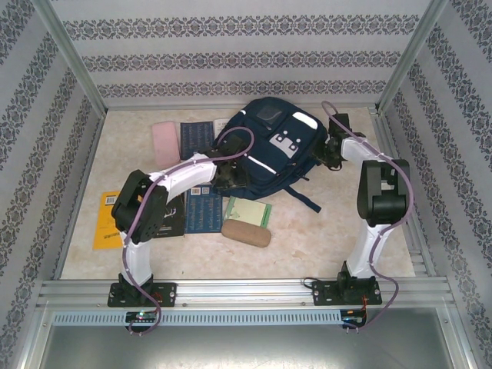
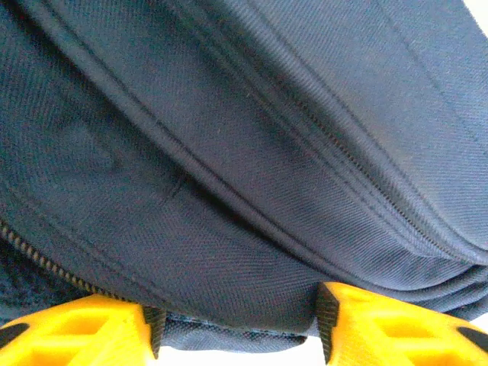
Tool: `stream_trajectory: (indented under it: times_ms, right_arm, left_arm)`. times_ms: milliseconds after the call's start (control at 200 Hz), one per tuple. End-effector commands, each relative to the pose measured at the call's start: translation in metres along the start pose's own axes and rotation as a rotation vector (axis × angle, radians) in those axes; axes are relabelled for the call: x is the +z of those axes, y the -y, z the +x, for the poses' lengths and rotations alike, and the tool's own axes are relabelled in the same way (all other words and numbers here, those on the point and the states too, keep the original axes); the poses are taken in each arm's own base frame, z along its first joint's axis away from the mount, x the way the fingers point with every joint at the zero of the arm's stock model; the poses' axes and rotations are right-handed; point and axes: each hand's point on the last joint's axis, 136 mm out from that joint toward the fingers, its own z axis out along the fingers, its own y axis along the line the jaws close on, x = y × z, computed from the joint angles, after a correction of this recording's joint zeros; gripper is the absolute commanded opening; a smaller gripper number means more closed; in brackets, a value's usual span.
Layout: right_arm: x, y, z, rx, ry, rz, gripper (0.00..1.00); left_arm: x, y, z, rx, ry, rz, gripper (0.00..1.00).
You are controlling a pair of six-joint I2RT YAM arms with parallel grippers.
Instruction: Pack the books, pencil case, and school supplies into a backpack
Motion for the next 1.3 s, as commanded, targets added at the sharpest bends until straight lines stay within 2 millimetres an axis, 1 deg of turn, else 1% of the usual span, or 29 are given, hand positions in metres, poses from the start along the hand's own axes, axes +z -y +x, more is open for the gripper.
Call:
stream_trajectory:
  times_ms: [0, 40, 80, 100, 130, 200, 280, 365, 485, 569, 644, 714, 804, 864, 914, 959, 1039, 1109, 1124, 1154, 1219, 1294]
  right_arm:
    - [0.003, 0.001, 0.006, 0.018, -0.033, 0.002, 0.17]
    - [0.002, 0.001, 0.009, 0.025, -0.038, -0.009, 0.09]
    - [-0.002, -0.001, 0.011, 0.033, -0.041, -0.022, 0.0]
    - [-0.004, -0.001, 0.013, 0.038, -0.042, -0.03, 0.0]
    - [-0.008, -0.003, 0.015, 0.046, -0.038, -0.042, 0.0]
    - [-0.022, -0.007, 0.022, 0.064, -0.023, -0.079, 0.0]
    - [-0.039, -0.009, 0.03, 0.078, -0.008, -0.114, 0.0]
    - [-0.056, -0.011, 0.039, 0.084, 0.005, -0.14, 0.0]
    - [-0.079, -0.013, 0.053, 0.107, 0.015, -0.183, 0.0]
    - [-0.09, -0.016, 0.066, 0.129, 0.015, -0.219, 0.0]
    - [-0.097, -0.02, 0.075, 0.139, 0.012, -0.243, 0.0]
    - [-0.1, -0.028, 0.085, 0.15, 0.001, -0.278, 0.0]
    - [-0.096, -0.04, 0.1, 0.139, -0.024, -0.292, 0.0]
    - [-0.09, -0.046, 0.109, 0.133, -0.04, -0.287, 0.0]
    - [-0.086, -0.048, 0.114, 0.148, -0.05, -0.288, 0.0]
    - [-0.082, -0.05, 0.116, 0.16, -0.056, -0.291, 0.0]
    - [-0.082, -0.051, 0.115, 0.159, -0.047, -0.283, 0.0]
    - [-0.083, -0.052, 0.113, 0.166, -0.036, -0.279, 0.0]
    - [-0.084, -0.052, 0.111, 0.166, -0.032, -0.279, 0.0]
    - [-0.085, -0.053, 0.11, 0.167, -0.028, -0.28, 0.0]
    - [-0.087, -0.056, 0.107, 0.168, -0.024, -0.286, 0.0]
    - [-0.088, -0.06, 0.103, 0.178, -0.023, -0.294, 0.0]
  left_arm:
    - [0.013, -0.008, -0.003, 0.006, 0.003, -0.076, 0.43]
    - [0.015, -0.009, -0.007, 0.014, 0.01, -0.084, 0.37]
    - [0.017, -0.011, -0.011, 0.018, 0.016, -0.096, 0.29]
    - [0.018, -0.012, -0.013, 0.02, 0.02, -0.101, 0.21]
    - [0.019, -0.012, -0.017, 0.02, 0.025, -0.106, 0.14]
    - [0.021, -0.014, -0.028, 0.017, 0.031, -0.112, 0.06]
    - [0.021, -0.013, -0.043, 0.026, 0.049, -0.124, 0.05]
    - [0.024, -0.013, -0.058, 0.029, 0.053, -0.125, 0.0]
    - [0.027, -0.01, -0.077, 0.042, 0.071, -0.128, 0.0]
    - [0.029, -0.006, -0.093, 0.045, 0.087, -0.112, 0.0]
    - [0.032, 0.001, -0.107, 0.051, 0.099, -0.092, 0.0]
    - [0.033, 0.003, -0.121, 0.054, 0.111, -0.087, 0.0]
    - [0.033, 0.007, -0.136, 0.058, 0.124, -0.072, 0.0]
    - [0.029, 0.009, -0.142, 0.068, 0.133, -0.068, 0.0]
    - [0.023, 0.011, -0.144, 0.079, 0.14, -0.059, 0.04]
    - [0.017, 0.012, -0.143, 0.09, 0.142, -0.055, 0.1]
    - [0.001, 0.01, -0.141, 0.102, 0.162, -0.045, 0.26]
    - [-0.017, 0.009, -0.135, 0.107, 0.191, -0.026, 0.35]
    - [-0.017, 0.007, -0.131, 0.107, 0.19, -0.026, 0.36]
    - [-0.028, 0.009, -0.129, 0.109, 0.212, -0.009, 0.38]
    - [-0.041, 0.006, -0.117, 0.119, 0.245, 0.009, 0.44]
    - [-0.055, 0.008, -0.101, 0.145, 0.29, 0.026, 0.45]
